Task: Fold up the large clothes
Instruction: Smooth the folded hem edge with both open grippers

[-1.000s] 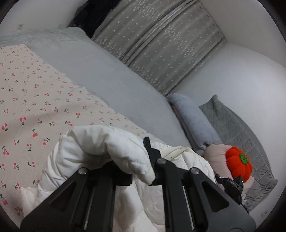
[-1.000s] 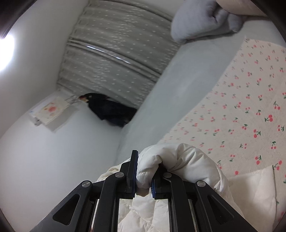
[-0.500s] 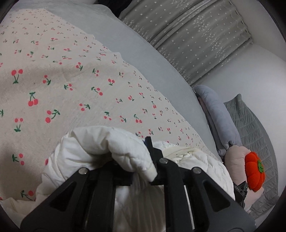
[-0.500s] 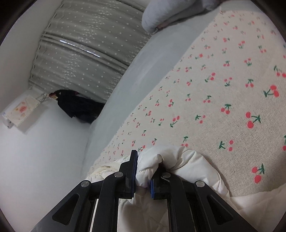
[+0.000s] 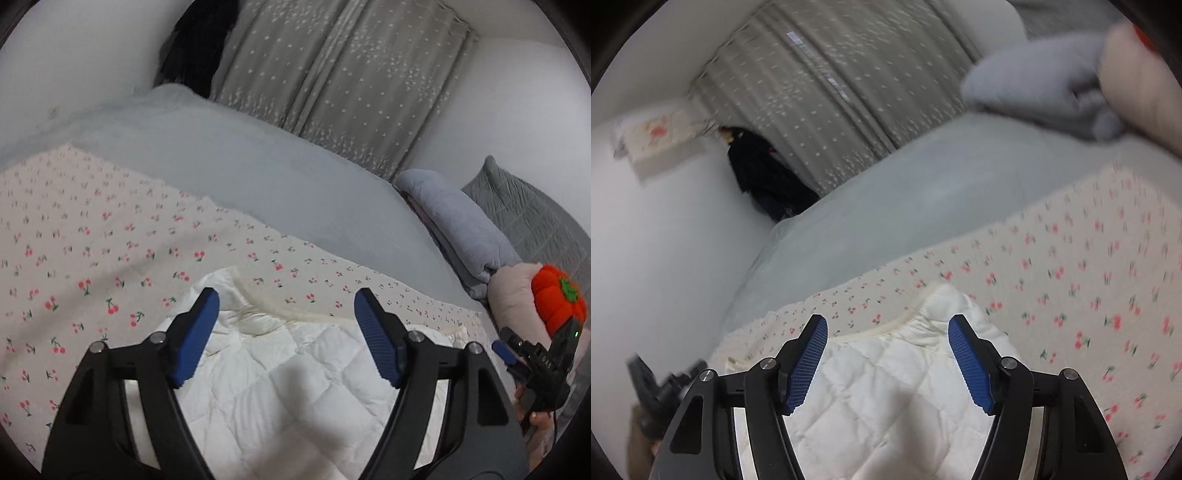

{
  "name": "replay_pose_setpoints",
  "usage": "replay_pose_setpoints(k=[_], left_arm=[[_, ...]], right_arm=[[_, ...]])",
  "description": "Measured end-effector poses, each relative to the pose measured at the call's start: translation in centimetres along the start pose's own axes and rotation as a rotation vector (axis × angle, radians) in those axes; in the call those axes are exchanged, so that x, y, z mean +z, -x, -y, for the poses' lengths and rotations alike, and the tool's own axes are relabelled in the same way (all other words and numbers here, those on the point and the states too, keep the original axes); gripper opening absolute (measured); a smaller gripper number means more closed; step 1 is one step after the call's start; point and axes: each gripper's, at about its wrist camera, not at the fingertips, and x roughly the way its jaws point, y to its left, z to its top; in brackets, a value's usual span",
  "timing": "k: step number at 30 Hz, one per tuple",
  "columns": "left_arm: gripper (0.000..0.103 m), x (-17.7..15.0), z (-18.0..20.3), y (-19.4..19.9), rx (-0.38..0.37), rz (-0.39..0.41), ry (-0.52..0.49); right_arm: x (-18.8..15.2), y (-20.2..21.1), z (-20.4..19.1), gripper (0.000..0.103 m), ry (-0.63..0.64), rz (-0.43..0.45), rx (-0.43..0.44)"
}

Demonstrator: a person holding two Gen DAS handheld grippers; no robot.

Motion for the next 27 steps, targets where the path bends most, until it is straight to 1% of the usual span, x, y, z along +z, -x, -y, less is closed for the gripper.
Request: replay_pose_setpoints(k=[2,4,5,6,8,9,10,11,12,14,16,19,21,23,25,26,27], left_arm=[[0.086,-0.5,3.4,0.0,-0.027,-0.001,-0.122],[0.089,-1.4,6.2,-1.3,-0.037,-0.041,-0.237],[0.089,-2.0,7.1,-2.4,-0.02,-0.073,-0.282],[0.089,-2.6,7.6,-3.6,0.014,-0.108,-0.32],[0.089,-3.6,7.5,-6.3,0.11,-0.185,-0.366],[0.09,-4.0,6.9,-7.5,0.13,-0.224,-0.358],[0.091,-4.2,5.8,-8.4,0.12,-0.255,-0.323],[0.097,-4.3,4.6,-9.1,0.109,-0.269,-0.277],[0.1,-4.5,3.7,-9.6,0.1,-0.274,-0.243],[0.101,-5.1,2.5,-10.5,0.081,-0.289,-0.204],[0.102,-5.7,2.6,-10.7,0.083,-0.28,-0.201],[0.102,-6.4,2.7,-10.8,0.077,-0.277,-0.195],[0.102,-6.5,3.0,-10.9,0.088,-0.285,-0.201],[0.102,-6.3,3.3,-10.7,0.102,-0.287,-0.215],[0.102,-5.9,3.5,-9.6,0.107,-0.282,-0.216],[0.101,-5.6,3.4,-8.5,0.106,-0.273,-0.207],[0.101,-5.2,3.2,-7.2,0.087,-0.253,-0.194]], right_arm=[[-0.8,-0.7,-3.8,0.07,0.131,-0.022,-0.025],[-2.0,-2.1,-7.1,0.071,0.234,-0.052,-0.042],[-2.7,-3.0,-8.2,0.071,0.285,-0.065,-0.073],[-3.3,-3.9,-8.9,0.071,0.32,-0.081,-0.106],[-4.5,-6.3,-9.0,0.071,0.35,-0.154,-0.177],[-4.8,-7.3,-8.4,0.071,0.334,-0.187,-0.187],[-4.9,-8.0,-7.7,0.072,0.305,-0.214,-0.18],[-4.9,-8.7,-6.8,0.074,0.269,-0.239,-0.166],[-5.0,-9.3,-5.9,0.077,0.228,-0.269,-0.147],[-5.2,-10.2,-4.8,0.079,0.193,-0.299,-0.134],[-5.7,-10.4,-4.9,0.079,0.196,-0.298,-0.147],[-6.4,-10.5,-5.3,0.079,0.222,-0.273,-0.174],[-6.7,-10.4,-5.5,0.079,0.232,-0.27,-0.193],[-6.6,-10.4,-6.3,0.08,0.268,-0.278,-0.229],[-6.1,-9.8,-6.7,0.079,0.286,-0.283,-0.239],[-6.0,-8.9,-6.8,0.079,0.29,-0.274,-0.238],[-5.9,-7.9,-6.9,0.079,0.294,-0.254,-0.229]])
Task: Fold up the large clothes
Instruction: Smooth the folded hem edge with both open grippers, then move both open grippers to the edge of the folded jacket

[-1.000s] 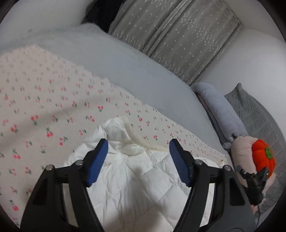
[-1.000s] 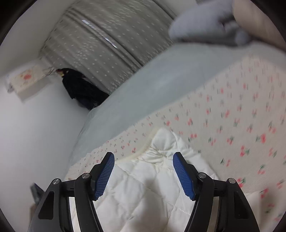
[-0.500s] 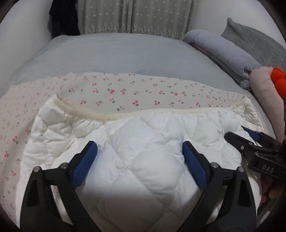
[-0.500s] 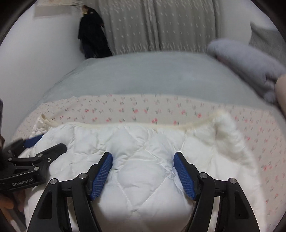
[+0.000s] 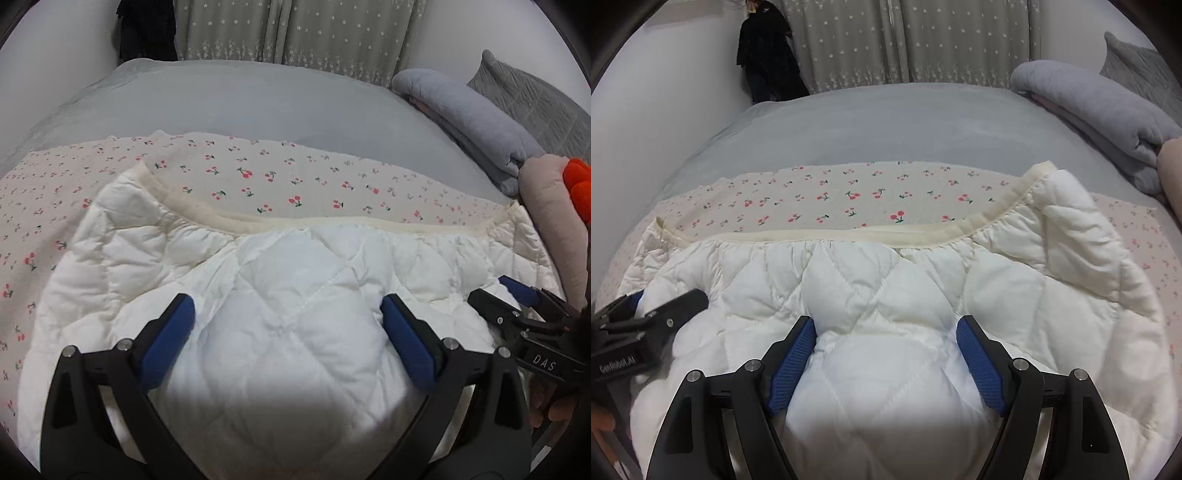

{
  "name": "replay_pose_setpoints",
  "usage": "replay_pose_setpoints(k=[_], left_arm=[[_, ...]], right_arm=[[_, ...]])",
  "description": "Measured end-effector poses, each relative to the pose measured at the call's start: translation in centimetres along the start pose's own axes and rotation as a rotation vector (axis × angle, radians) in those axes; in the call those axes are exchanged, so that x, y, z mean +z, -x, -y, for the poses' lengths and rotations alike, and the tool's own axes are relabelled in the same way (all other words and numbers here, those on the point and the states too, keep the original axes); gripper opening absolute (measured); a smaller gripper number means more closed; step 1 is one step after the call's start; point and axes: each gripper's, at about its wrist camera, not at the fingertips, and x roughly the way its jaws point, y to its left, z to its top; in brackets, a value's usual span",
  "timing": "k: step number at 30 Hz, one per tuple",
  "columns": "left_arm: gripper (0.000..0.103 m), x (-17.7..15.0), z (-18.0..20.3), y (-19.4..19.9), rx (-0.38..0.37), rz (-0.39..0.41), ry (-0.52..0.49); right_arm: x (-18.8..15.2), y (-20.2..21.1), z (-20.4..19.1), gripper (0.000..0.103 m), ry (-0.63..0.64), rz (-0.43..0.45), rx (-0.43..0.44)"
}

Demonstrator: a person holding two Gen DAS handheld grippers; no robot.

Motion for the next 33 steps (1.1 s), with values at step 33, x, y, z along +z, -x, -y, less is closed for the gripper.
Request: replay_pose_setpoints(k=[33], left_arm=[[0.1,-9.4,-12.2,17.7,-0.02,-0.012,0.335]], right_arm=[[-7.3,13.9,8.9,0.08,-0.137,0.1,-0.012]])
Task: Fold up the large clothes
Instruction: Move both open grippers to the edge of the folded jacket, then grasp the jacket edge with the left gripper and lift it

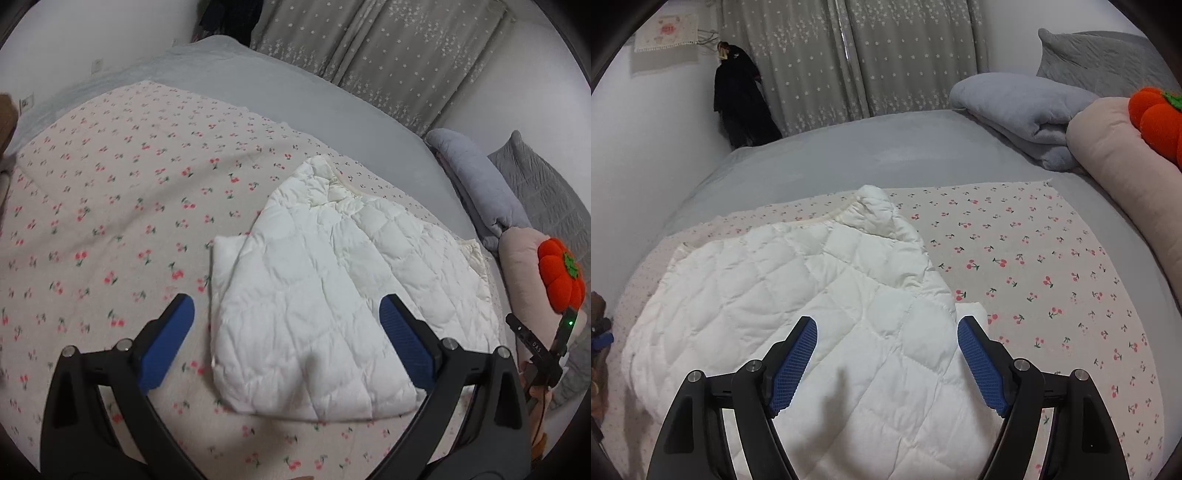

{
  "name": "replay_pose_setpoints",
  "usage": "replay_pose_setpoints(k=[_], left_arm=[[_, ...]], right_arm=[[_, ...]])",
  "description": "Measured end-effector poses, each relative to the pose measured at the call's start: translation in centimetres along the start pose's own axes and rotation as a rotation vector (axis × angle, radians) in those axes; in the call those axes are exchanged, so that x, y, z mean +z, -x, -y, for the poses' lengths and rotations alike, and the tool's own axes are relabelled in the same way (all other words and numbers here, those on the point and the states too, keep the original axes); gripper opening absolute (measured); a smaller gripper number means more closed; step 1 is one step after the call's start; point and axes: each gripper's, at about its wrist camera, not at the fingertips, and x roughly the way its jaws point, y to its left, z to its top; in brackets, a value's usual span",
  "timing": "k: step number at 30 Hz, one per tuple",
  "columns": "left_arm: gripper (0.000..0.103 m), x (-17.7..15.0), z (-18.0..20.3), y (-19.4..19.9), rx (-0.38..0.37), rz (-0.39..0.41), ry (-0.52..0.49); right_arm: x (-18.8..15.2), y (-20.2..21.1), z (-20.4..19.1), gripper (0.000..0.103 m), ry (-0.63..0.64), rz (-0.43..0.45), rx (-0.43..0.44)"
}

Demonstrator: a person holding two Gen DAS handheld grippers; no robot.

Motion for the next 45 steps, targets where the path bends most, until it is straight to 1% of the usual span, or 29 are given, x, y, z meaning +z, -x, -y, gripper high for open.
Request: replay_pose_setpoints(k=[2,6,8,10,14,16,19,20,21,24,26,29,30,31,32,33,34,36,37,38,39,41,45], left_arm=[[0.1,-1.2,-1.1,1.1,-0.028,-0.024,0.071],[0.1,-4.7,-2.1,1.4,-0.131,-0.089,0.192],[0.1,-6.4,-2.3,0.3,-0.2,-0.131,0.266],[0.1,-7.8,-2.0,-1.1,-0.251,-0.155,0.336],[0.1,-9.8,-1.1,-4.0,-0.311,-0.162,0.445],[0.1,-10.3,-0.6,-5.3,-0.32,-0.157,0.493],[0.1,-10.5,-0.1,-6.8,-0.346,-0.114,0.548],[0.1,-10.3,0.0,-7.2,-0.354,-0.087,0.552],[0.1,-10.1,0.2,-7.6,-0.354,-0.066,0.552],[0.1,-9.2,0.2,-8.3,-0.335,-0.015,0.571],[0.1,-8.8,0.2,-8.6,-0.328,0.043,0.59],[0.1,-8.7,1.0,-9.0,-0.28,0.151,0.592],[0.098,-8.7,1.1,-9.0,-0.26,0.182,0.585],[0.097,-8.7,1.3,-9.1,-0.24,0.213,0.581],[0.091,-8.6,1.4,-9.2,-0.22,0.239,0.578],[0.082,-8.5,1.4,-9.5,-0.203,0.257,0.581],[0.078,-8.3,1.1,-9.7,-0.195,0.267,0.592],[0.058,-8.1,0.2,-10.0,-0.21,0.286,0.625],[0.052,-7.9,-0.3,-10.1,-0.231,0.3,0.639],[0.042,-7.7,-0.6,-10.1,-0.247,0.309,0.634],[0.036,-7.3,-0.5,-9.9,-0.256,0.32,0.604],[0.031,-6.4,0.9,-8.8,-0.257,0.363,0.493],[0.027,-4.9,5.8,-5.9,-0.258,0.448,0.239]], right_arm=[[-0.3,1.0,-0.5,0.08,0.005,0.003,0.021],[-1.0,2.3,-2.6,0.08,0.046,-0.007,0.066],[-1.5,2.6,-4.0,0.08,0.074,-0.009,0.066],[-1.8,2.8,-5.3,0.08,0.092,-0.01,0.079],[-1.9,2.6,-7.7,0.08,0.135,-0.014,0.104],[-1.7,2.5,-8.8,0.08,0.156,-0.006,0.11],[-1.3,2.0,-10.7,0.079,0.178,0.006,0.127],[-1.1,1.7,-11.1,0.074,0.182,0.005,0.136],[-1.0,1.3,-11.6,0.067,0.185,0.0,0.147],[-0.5,-0.4,-13.3,0.056,0.188,-0.015,0.179],[-0.3,-1.7,-14.1,0.051,0.178,-0.02,0.191],[-0.1,-4.1,-14.9,0.042,0.128,-0.037,0.214],[-0.3,-5.0,-15.1,0.038,0.113,-0.051,0.212],[-0.6,-6.0,-15.2,0.036,0.096,-0.068,0.208],[-0.9,-6.7,-15.3,0.034,0.092,-0.078,0.205],[-1.3,-7.4,-15.3,0.033,0.094,-0.088,0.203],[-1.8,-8.0,-15.4,0.033,0.101,-0.101,0.202],[-2.9,-9.1,-15.6,0.033,0.124,-0.123,0.205],[-3.5,-9.5,-15.6,0.033,0.133,-0.127,0.209],[-4.0,-9.7,-15.5,0.033,0.133,-0.128,0.216],[-4.5,-9.9,-15.4,0.033,0.127,-0.125,0.226],[-5.2,-10.1,-15.2,0.033,0.114,-0.113,0.236],[-5.8,-10.2,-14.6,0.033,0.077,-0.109,0.251]])
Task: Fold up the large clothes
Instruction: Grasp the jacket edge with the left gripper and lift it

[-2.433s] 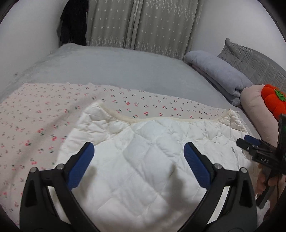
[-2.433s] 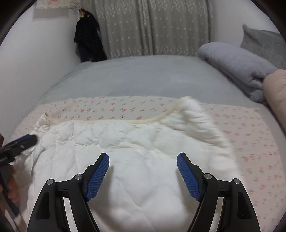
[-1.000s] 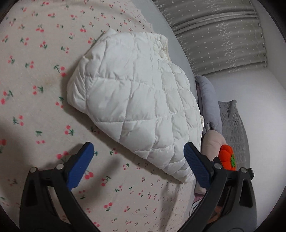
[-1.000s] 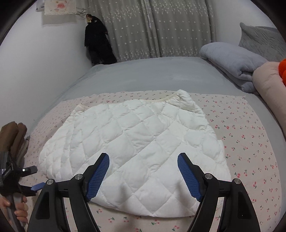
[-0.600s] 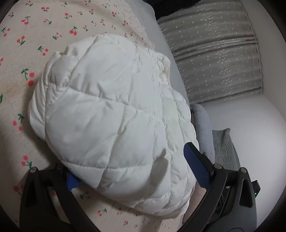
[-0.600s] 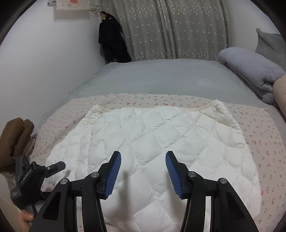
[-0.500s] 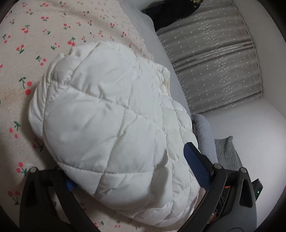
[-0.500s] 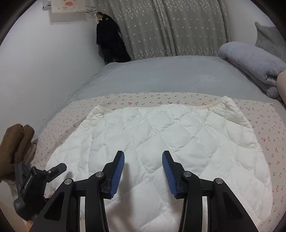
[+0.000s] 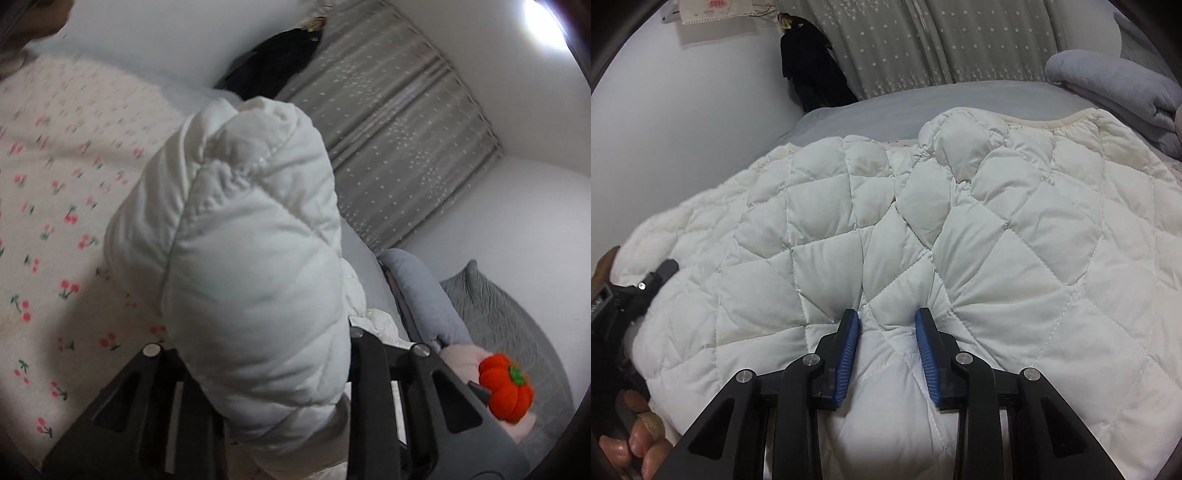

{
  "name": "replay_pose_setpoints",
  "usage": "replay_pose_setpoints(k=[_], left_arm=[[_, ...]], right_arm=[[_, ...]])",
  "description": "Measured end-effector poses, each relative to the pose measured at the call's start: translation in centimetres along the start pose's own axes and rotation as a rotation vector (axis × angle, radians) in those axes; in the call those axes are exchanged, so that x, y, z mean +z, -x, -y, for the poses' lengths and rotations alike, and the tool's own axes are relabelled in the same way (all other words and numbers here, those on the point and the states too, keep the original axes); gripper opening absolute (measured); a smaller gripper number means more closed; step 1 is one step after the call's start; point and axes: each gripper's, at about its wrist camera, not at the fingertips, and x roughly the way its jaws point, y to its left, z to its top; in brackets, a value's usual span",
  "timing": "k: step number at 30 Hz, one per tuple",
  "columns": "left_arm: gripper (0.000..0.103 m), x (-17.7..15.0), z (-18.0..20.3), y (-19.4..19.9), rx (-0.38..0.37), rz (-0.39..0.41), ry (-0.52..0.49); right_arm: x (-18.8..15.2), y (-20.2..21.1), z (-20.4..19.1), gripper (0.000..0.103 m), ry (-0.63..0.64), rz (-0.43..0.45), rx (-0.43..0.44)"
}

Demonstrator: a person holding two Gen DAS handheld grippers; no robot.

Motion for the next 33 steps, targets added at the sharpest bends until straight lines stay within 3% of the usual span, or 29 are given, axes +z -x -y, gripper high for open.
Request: replay_pose_setpoints(k=[5,11,14,19,25,28,30,33], left_arm=[[0.027,-0.3,6.9,0.0,-0.118,-0.011,-0.285],[0.027,-3.1,13.5,-2.5,-0.248,-0.133,-0.602],[0.028,-4.6,14.5,-3.5,-0.265,-0.181,-0.72],[0.028,-5.2,15.1,-3.5,-0.301,-0.229,-0.818],[0.028,-8.0,17.2,-2.6,-0.301,-0.271,-0.934],[0.029,-10.2,18.4,-1.3,-0.302,-0.284,-1.03],[0.029,-11.8,19.0,-1.1,-0.306,-0.292,-1.096],[0.03,-14.5,20.4,-1.1,-0.324,-0.31,-1.196]], right_arm=[[-0.2,0.1,1.0,0.032,-0.062,-0.004,0.051],[-0.9,0.2,2.0,0.031,-0.113,0.002,0.092],[-1.2,0.5,2.8,0.031,-0.144,0.0,0.124],[-1.6,2.5,4.8,0.029,-0.208,0.003,0.209],[-2.2,7.6,8.1,0.033,-0.281,-0.072,0.261],[-2.8,11.9,11.4,0.038,-0.338,-0.026,0.262],[-3.5,15.1,14.8,0.05,-0.402,0.06,0.235],[-5.4,17.0,20.1,0.051,-0.545,0.131,0.222]])
